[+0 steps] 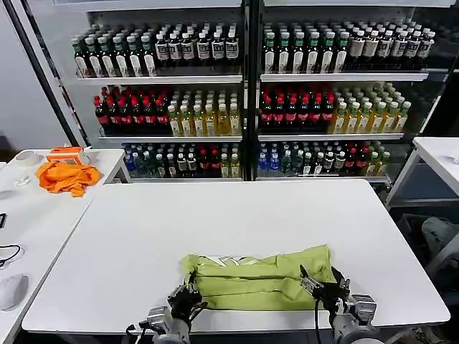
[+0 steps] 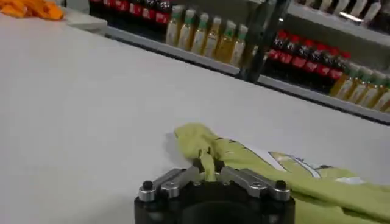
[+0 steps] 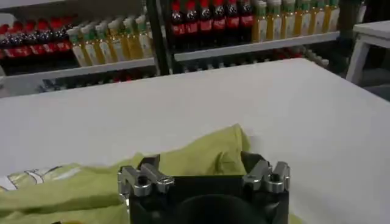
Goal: Fold and organize the clothes.
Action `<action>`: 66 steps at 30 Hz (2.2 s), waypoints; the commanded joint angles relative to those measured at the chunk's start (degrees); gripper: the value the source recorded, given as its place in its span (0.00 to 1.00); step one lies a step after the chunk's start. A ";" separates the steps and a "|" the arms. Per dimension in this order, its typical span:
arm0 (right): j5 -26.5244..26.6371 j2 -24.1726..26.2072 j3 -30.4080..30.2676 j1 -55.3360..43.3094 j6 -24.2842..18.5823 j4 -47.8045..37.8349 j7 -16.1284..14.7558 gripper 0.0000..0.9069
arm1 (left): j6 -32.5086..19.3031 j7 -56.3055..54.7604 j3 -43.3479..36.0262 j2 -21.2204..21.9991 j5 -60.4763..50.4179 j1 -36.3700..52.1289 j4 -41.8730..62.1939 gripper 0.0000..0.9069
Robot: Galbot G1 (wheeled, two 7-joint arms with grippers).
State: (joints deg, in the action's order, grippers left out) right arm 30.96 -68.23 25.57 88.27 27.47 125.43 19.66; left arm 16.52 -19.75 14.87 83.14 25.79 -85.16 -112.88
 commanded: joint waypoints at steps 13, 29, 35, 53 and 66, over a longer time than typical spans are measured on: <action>0.95 0.97 0.85 -0.78 -0.03 0.05 -0.20 1.00 | 0.92 0.29 24.19 -16.77 19.83 -0.12 -8.79 0.02; -0.30 2.87 1.07 -2.94 -0.42 -1.66 -2.72 1.00 | 5.20 4.40 18.41 -11.64 45.39 1.70 -20.09 0.02; -0.68 3.88 1.06 -3.52 -0.67 -1.83 -3.46 1.00 | 5.03 5.75 4.56 -8.31 39.25 0.71 -18.98 0.02; -4.84 4.15 0.96 -5.62 -2.74 -3.62 -6.14 1.00 | 7.66 12.38 -8.00 -7.64 24.24 8.02 -4.79 1.00; -5.12 4.37 1.31 -7.23 -2.55 -4.48 -6.43 1.00 | 7.88 11.62 0.98 -9.58 23.78 2.81 -12.59 1.00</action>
State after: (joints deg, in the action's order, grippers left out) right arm 26.30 -63.99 26.89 81.37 24.97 120.98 13.43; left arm 23.91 -8.85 12.16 74.19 53.06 -79.17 -121.96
